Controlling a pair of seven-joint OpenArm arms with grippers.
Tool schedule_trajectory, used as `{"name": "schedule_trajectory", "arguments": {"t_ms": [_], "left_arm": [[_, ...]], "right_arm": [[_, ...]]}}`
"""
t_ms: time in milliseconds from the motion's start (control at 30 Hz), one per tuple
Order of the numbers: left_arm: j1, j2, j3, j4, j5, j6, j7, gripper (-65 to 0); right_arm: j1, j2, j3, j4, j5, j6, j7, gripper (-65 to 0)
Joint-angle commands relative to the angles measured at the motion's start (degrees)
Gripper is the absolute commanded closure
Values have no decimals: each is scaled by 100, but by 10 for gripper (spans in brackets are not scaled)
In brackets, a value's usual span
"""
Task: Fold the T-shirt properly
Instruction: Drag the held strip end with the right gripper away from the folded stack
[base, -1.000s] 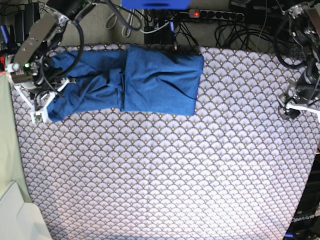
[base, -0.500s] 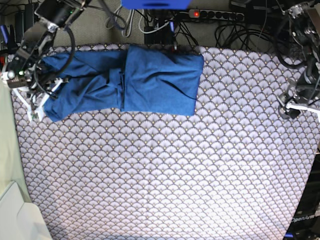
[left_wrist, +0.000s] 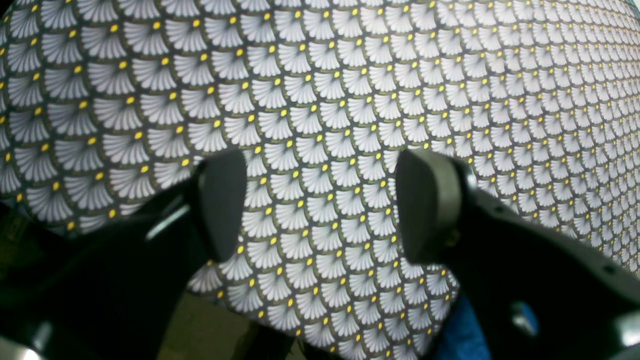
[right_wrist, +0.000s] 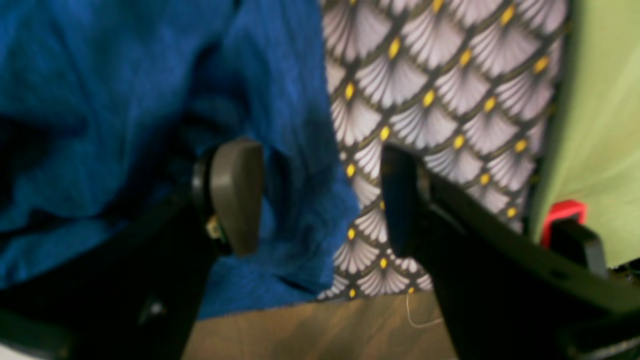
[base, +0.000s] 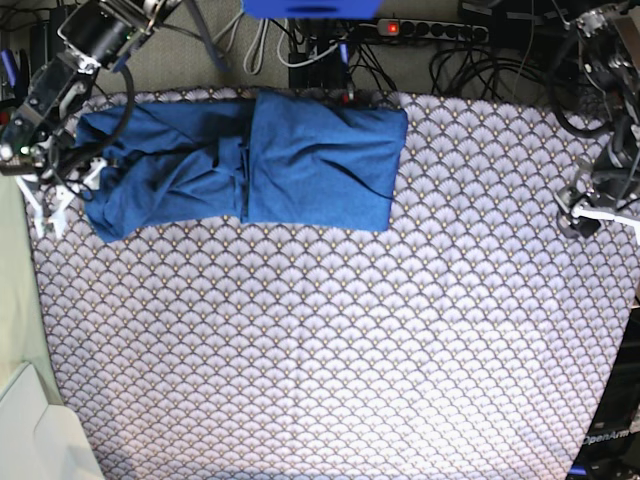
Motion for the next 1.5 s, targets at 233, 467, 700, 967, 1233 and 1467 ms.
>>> {"name": "schedule_trajectory", "arguments": {"t_ms": [233,467,700,967,1233,1467], "left_arm": [[-45,-99,-30,96,-42,3,-67,-454],[-80,-99,-30,87,-42,3,-67,-454],[-72,-99,-30,87,-42,3,-76,-454],[-63,-90,-39,87,-42,3,-94,-454],[-89,-72,-39,87,-42,3,-102,-454],[-98,-46,-4,87,-42,3,-111,-454]], "right_arm": [[504,-72,-3,217,11,34,9,-381],[706,-310,-935,217,20,34,53,-381],[820,-424,-1515,67,29,34,193,-381],[812,-415,-1507,-399,3,34,633,-381],[812,-292,-1498,-425,3,34,642,-383],[785,-134,-1401,-425,3,34,642,-384]]}}
